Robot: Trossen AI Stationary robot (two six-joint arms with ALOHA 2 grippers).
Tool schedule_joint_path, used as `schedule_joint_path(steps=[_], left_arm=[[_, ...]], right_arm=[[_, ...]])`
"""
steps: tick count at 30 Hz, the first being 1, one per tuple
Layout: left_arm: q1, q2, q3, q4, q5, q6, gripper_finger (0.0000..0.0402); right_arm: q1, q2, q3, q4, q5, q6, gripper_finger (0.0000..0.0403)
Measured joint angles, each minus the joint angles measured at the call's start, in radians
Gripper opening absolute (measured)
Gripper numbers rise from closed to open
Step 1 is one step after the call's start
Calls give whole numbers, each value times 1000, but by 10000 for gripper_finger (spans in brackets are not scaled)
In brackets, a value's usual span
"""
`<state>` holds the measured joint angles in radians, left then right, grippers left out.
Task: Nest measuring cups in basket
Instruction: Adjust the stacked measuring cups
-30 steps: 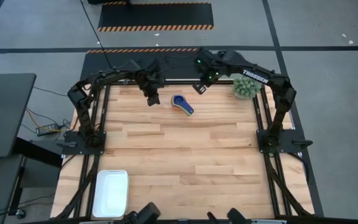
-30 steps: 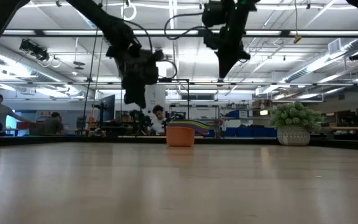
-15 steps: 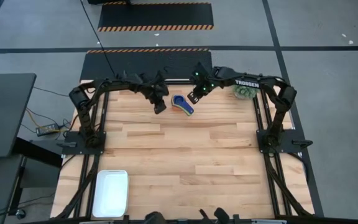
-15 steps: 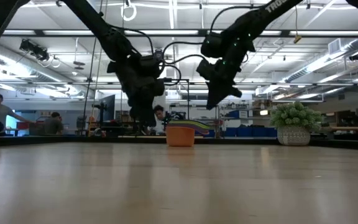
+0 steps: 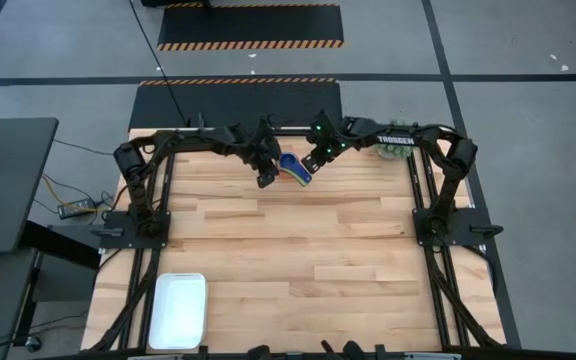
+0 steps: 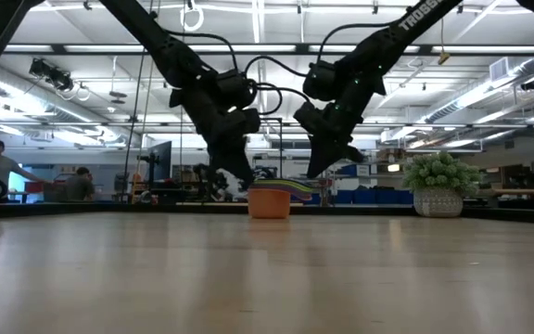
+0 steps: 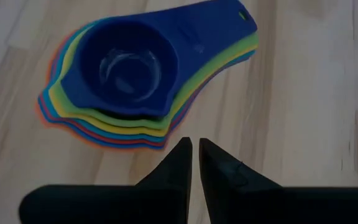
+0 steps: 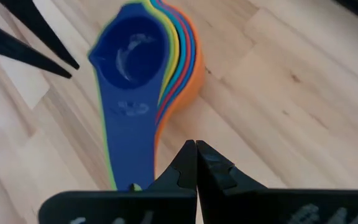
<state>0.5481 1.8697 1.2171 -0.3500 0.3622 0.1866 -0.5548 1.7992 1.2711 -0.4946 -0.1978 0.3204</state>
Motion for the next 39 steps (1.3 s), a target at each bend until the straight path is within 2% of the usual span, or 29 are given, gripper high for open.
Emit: schedule_joint_path(steps=[8, 17, 30, 35, 39], left_arm=[[-34, 43, -1, 19, 25, -27, 34], [-47, 56, 0, 102, 26, -47, 34], [-47, 61, 0, 158, 23, -46, 34], [-47, 61, 0, 121, 23, -48, 34], [-45, 47, 0, 42, 23, -59, 34]], right_arm=[[3, 33, -7, 26, -8, -6, 0], [17, 99, -6, 63, -88, -7, 0], [24, 113, -5, 84, -121, -10, 0], [24, 103, -5, 67, -113, -58, 0], [23, 46, 1, 7, -88, -109, 0]])
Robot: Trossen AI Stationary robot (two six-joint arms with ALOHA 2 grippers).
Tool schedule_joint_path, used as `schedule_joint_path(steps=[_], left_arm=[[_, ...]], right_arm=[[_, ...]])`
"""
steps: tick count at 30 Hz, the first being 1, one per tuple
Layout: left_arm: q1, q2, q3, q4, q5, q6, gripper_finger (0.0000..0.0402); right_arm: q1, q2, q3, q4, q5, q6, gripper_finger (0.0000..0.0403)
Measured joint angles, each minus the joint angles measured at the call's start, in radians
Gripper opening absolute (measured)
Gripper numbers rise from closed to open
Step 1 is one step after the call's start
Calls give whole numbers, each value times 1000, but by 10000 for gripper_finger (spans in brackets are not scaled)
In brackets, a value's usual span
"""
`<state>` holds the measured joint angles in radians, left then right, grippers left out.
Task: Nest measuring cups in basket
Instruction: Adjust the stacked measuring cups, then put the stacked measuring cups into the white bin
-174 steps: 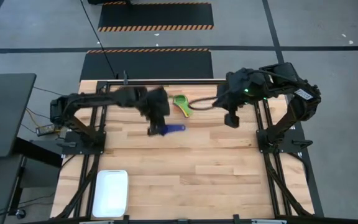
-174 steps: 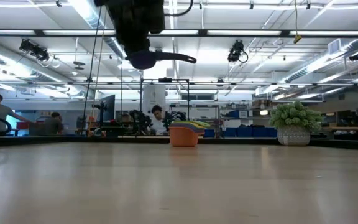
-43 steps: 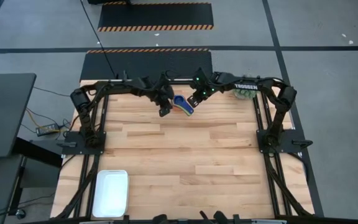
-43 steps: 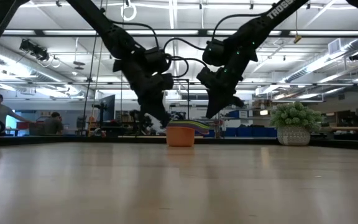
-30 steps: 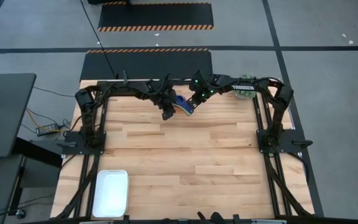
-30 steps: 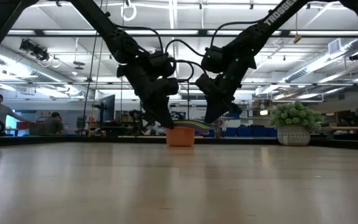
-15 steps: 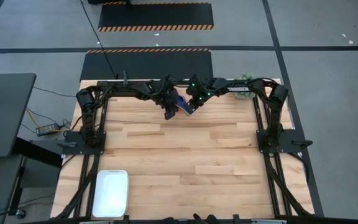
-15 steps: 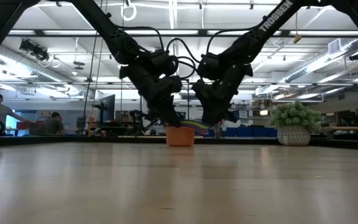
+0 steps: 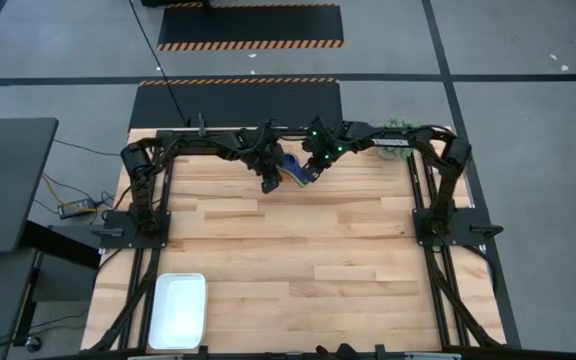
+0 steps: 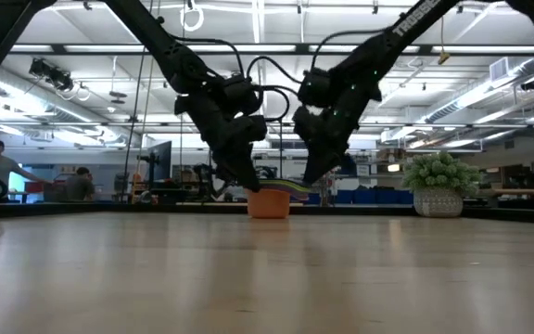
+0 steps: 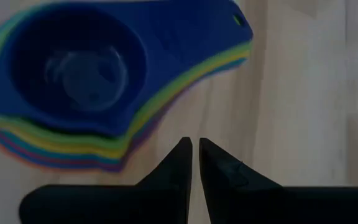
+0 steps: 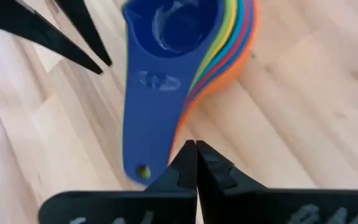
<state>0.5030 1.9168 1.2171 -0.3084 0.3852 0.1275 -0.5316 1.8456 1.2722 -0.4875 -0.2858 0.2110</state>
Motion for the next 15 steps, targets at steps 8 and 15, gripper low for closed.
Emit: schedule_joint_path(steps=[8, 15], left_arm=[[3, -112, 0, -115, -50, 68, 34], [28, -211, 0, -141, -79, 89, 34]], right_arm=[[9, -132, 65, -154, 60, -147, 1], [22, -203, 76, -233, 58, -210, 9]])
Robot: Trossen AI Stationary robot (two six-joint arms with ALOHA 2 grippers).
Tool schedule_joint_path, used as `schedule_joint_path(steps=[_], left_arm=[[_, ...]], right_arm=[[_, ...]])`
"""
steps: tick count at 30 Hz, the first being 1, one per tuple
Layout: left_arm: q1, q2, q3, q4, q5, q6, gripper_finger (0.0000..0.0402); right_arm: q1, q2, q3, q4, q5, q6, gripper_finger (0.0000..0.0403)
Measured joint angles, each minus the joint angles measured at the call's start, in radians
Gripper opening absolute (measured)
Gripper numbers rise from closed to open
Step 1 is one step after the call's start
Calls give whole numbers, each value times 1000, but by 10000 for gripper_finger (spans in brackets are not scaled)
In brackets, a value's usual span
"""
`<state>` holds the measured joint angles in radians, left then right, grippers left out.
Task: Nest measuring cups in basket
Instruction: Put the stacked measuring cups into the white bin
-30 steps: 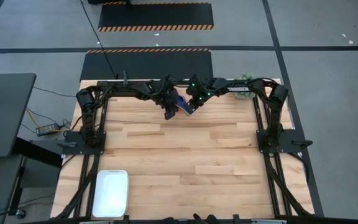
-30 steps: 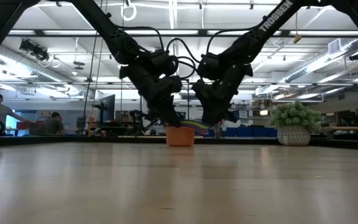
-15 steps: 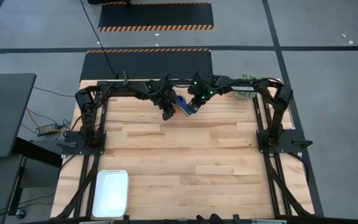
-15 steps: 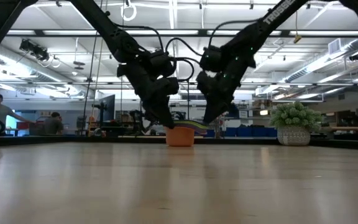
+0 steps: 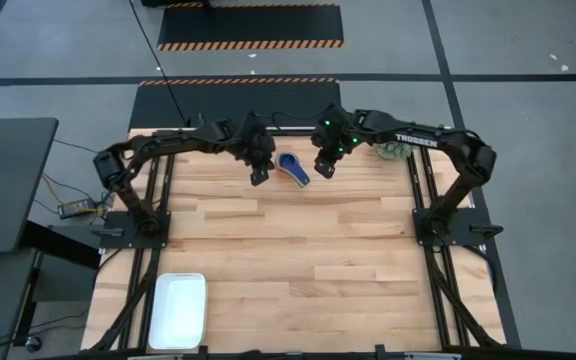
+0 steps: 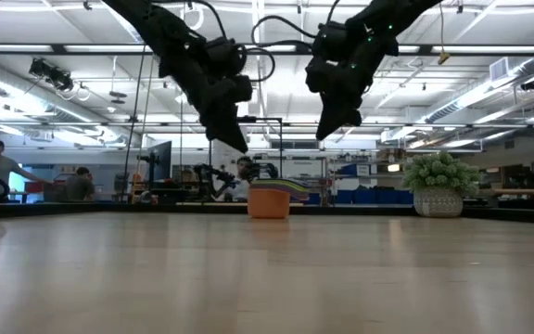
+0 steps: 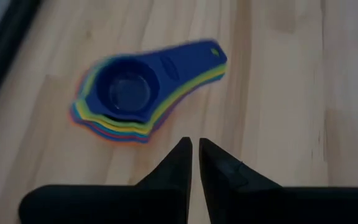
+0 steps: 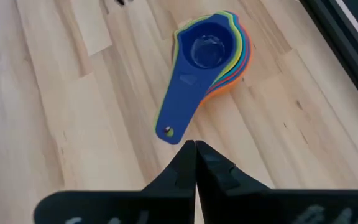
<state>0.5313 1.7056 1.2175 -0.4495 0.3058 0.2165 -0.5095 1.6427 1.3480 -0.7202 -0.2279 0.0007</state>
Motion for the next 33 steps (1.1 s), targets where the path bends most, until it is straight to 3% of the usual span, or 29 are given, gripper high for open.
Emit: schedule_joint_path(steps=[15, 22, 26, 29, 33], left_arm=[[3, -22, 0, -13, -4, 14, 34], [-9, -22, 0, 3, -4, 140, 33], [-37, -22, 0, 6, -11, 350, 23], [-69, -22, 0, 21, -65, 476, 8], [-108, -17, 0, 54, -170, 508, 4]], right_arm=[[3, -9, 0, 1, -4, -55, 16], [19, -9, 0, 1, -3, -76, 42], [20, -9, 0, 1, 3, -75, 45], [21, -9, 0, 1, 3, -76, 44], [21, -9, 0, 1, 3, -77, 44]])
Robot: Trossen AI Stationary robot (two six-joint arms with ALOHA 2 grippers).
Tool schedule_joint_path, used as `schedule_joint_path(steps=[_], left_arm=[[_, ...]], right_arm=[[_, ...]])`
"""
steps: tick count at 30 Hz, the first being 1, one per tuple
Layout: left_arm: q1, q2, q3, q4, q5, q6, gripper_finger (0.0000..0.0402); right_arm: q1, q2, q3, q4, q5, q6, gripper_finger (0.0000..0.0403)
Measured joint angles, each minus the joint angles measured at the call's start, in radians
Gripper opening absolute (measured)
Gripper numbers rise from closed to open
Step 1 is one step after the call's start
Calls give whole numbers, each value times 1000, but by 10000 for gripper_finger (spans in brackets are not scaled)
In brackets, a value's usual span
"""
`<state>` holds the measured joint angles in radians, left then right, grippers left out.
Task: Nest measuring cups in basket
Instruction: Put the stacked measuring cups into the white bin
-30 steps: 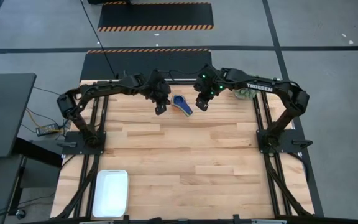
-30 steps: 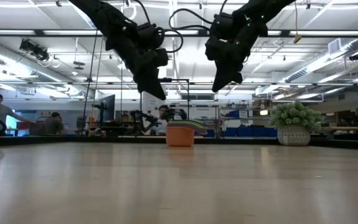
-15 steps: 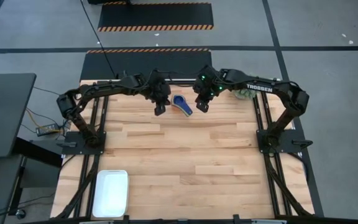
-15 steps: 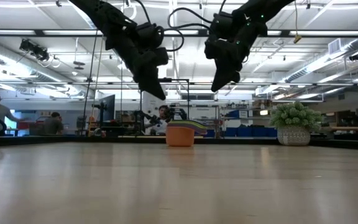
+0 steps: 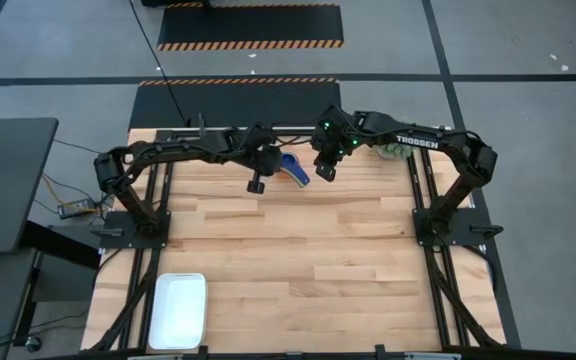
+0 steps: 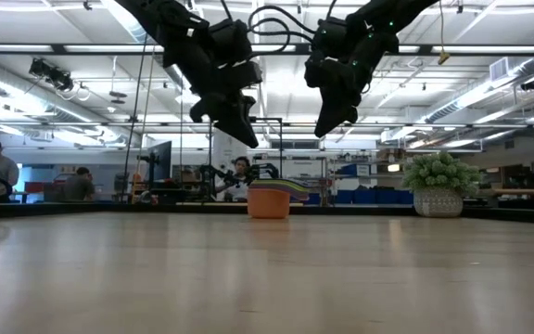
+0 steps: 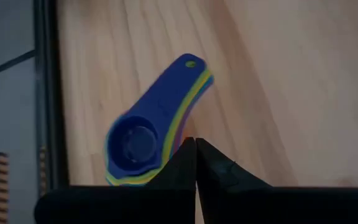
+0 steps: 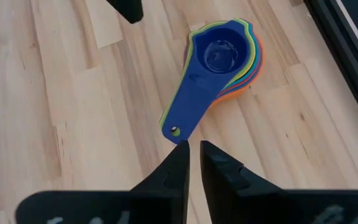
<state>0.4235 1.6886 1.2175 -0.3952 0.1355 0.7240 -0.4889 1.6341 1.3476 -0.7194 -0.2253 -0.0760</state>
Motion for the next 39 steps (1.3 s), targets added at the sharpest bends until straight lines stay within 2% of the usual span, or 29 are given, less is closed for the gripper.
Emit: schedule_joint_path(steps=[5, 10, 16, 19, 23, 31, 35, 39], left_arm=[[-19, 8, 0, 4, -17, -30, 8], [-17, 8, 0, -2, -20, -14, 7], [3, 8, 0, -20, -19, -12, 3], [20, 8, 0, -44, -20, -37, 4], [40, 8, 0, -64, -19, -61, 4], [58, 8, 0, -77, -19, -111, 4], [58, 8, 0, -76, -19, -118, 4], [58, 8, 0, -76, -19, -118, 4]], right_arm=[[0, 0, 0, -4, 12, -34, 43], [6, -2, -1, -79, -2, -206, 43], [6, -7, -1, -163, -137, -302, 29], [6, -8, -1, -212, -153, -325, 8], [1, -42, -1, -235, -190, -346, 4], [-59, -264, -22, -282, -301, -365, 2], [-81, -417, -63, -277, -313, -350, 2], [-87, -577, -150, -197, -321, -292, 1]])
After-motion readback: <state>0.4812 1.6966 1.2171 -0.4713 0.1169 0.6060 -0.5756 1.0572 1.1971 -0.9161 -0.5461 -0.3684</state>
